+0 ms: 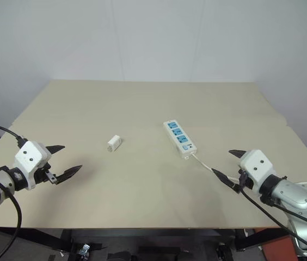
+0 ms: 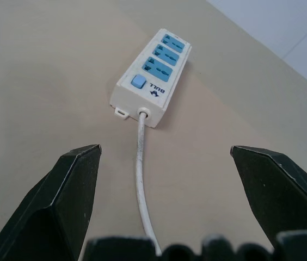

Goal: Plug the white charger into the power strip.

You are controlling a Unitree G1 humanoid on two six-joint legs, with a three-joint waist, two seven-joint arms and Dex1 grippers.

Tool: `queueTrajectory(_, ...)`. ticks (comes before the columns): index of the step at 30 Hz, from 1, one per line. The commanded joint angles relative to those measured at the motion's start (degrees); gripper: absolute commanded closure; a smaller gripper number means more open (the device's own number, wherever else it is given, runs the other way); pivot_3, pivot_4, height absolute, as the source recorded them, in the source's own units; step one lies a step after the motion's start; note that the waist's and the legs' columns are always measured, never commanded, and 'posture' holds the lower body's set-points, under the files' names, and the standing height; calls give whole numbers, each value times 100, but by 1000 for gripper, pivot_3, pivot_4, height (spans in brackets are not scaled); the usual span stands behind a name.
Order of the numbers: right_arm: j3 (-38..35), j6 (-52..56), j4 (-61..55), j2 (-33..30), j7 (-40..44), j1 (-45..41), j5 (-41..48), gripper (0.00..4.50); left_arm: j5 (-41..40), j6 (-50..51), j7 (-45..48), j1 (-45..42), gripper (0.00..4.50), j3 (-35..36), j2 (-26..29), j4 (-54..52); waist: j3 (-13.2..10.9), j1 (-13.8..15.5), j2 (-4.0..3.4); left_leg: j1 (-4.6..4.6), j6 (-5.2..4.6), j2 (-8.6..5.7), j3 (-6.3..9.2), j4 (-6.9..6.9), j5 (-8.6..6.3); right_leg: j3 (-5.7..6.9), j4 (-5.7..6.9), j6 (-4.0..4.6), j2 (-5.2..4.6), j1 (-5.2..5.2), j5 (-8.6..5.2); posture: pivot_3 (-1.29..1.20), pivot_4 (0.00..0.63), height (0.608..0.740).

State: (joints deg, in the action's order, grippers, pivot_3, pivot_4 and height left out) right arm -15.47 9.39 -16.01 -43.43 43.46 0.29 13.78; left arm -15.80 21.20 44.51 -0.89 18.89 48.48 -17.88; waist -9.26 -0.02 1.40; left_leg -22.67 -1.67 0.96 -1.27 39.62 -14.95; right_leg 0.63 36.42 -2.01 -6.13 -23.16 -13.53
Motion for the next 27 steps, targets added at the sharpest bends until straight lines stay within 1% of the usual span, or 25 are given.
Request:
queueTrajectory(1,-58,-151,-127,-4,-34,-115,11,18,25,-100,0,-19,0,49,58,-144,0,0,0,0,0,0,0,0,0,0,0,0,0,0,0,0,150,740)
queueTrajectory(10,19,-156,-189,85,-226,-171,-91,18,31,-125,14,-107,0,-24,62,-100,0,-1,0,0,0,0,0,0,0,0,0,0,0,0,0,0,150,740)
queueTrajectory(20,343,-107,-79,350,-377,-388,-175,18,-45,-11,-23,-320,0,-199,-46,-87,0,0,0,0,-1,0,0,0,0,0,0,0,0,-1,0,0,150,740)
queueTrajectory(24,454,-65,-56,488,-431,-476,-174,18,-118,219,-163,-645,0,-318,-197,40,0,7,0,1,0,0,-1,1,0,0,3,0,0,0,0,0,150,740)
queueTrajectory(27,525,-44,-121,527,-327,-523,-68,18,-109,246,-71,-883,0,-486,-236,160,0,16,0,2,0,-2,0,1,0,2,6,0,0,0,0,0,150,740)
